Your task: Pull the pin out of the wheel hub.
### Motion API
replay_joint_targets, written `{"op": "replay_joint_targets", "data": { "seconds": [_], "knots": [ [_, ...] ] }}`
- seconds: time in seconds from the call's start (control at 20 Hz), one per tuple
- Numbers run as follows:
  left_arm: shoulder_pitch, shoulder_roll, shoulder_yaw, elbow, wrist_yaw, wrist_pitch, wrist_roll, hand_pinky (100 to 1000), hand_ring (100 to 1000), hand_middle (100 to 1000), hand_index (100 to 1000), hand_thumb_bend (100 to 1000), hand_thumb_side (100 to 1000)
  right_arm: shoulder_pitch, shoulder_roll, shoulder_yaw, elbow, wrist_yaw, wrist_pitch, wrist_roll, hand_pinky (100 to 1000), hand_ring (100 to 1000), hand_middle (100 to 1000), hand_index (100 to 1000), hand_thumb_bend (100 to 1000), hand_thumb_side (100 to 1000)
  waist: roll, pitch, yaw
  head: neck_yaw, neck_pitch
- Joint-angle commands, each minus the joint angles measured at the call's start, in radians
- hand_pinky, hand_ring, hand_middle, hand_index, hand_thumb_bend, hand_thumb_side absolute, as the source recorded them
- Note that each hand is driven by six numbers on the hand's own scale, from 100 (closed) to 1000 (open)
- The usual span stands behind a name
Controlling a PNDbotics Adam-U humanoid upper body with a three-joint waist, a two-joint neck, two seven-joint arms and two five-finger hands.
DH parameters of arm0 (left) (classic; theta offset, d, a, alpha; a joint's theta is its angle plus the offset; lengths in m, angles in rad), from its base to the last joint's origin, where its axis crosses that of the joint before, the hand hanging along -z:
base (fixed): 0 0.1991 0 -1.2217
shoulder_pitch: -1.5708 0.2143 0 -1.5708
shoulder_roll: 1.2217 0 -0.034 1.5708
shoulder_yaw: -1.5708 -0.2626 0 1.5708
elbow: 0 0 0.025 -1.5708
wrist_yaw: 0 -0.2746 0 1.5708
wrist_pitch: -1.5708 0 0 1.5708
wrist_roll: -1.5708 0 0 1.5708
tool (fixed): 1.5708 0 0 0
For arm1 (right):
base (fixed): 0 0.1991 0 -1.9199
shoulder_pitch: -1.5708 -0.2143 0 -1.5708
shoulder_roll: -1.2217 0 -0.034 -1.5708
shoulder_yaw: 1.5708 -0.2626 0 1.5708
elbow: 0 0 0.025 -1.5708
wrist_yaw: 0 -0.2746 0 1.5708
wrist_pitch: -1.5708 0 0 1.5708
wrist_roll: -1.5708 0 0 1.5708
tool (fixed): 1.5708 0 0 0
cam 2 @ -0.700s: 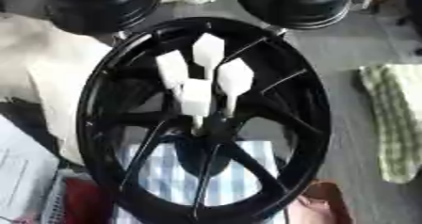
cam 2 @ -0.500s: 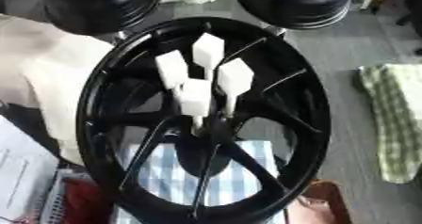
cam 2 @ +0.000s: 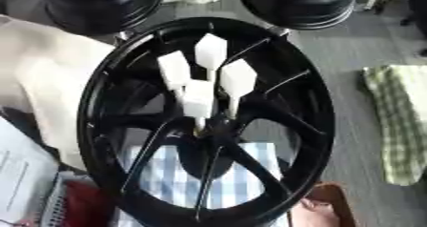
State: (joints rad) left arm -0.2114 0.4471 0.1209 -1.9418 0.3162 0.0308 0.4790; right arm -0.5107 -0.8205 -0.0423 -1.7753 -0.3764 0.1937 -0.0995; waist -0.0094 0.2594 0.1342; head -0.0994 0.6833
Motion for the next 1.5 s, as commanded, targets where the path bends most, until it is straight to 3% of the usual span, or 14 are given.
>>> {"op": "replay_joint_targets", "data": {
  "seconds": [0.05, 0.35, 0.6, 0.8, 1.0, 1.5],
  "knots": [
    [-0.003, 0.019, 0.007, -0.017, -0.003, 0.001, 0.0, 767, 727, 654, 781, 312, 696, -0.04, -0.087, 0.008, -0.014, 0.085, -0.007, 0.086, 857, 717, 726, 750, 135, 484, -0.002, -0.022, 0.0, 0.0, -0.006],
    [-0.002, 0.024, 0.003, -0.016, -0.005, 0.003, -0.003, 767, 726, 654, 781, 311, 697, -0.13, -0.184, 0.045, -0.022, 0.323, -0.115, 0.414, 851, 743, 736, 754, 159, 476, -0.009, -0.021, 0.0, 0.001, -0.001],
    [-0.004, 0.03, -0.001, -0.016, -0.007, 0.005, -0.008, 767, 726, 654, 781, 309, 700, -0.205, -0.242, 0.093, -0.045, 0.408, -0.234, 0.719, 858, 765, 746, 756, 166, 475, -0.019, -0.017, 0.002, 0.001, -0.002],
    [-0.005, 0.031, -0.004, -0.015, -0.008, 0.007, -0.01, 767, 726, 654, 781, 308, 703, -0.256, -0.255, 0.125, -0.06, 0.438, -0.263, 0.906, 859, 770, 746, 758, 186, 476, -0.026, -0.014, 0.002, -0.001, -0.004],
    [-0.008, 0.034, -0.006, -0.015, -0.009, 0.008, -0.013, 767, 727, 654, 781, 308, 703, -0.303, -0.249, 0.158, -0.087, 0.452, -0.272, 0.985, 856, 772, 746, 757, 202, 466, -0.029, -0.011, 0.003, -0.004, -0.005],
    [-0.01, 0.034, -0.011, -0.014, -0.009, 0.01, -0.019, 768, 728, 654, 781, 305, 707, -0.366, -0.222, 0.252, -0.123, 0.453, -0.289, 1.006, 856, 777, 749, 758, 264, 429, -0.032, -0.006, 0.009, -0.004, -0.008]
  ]
}}
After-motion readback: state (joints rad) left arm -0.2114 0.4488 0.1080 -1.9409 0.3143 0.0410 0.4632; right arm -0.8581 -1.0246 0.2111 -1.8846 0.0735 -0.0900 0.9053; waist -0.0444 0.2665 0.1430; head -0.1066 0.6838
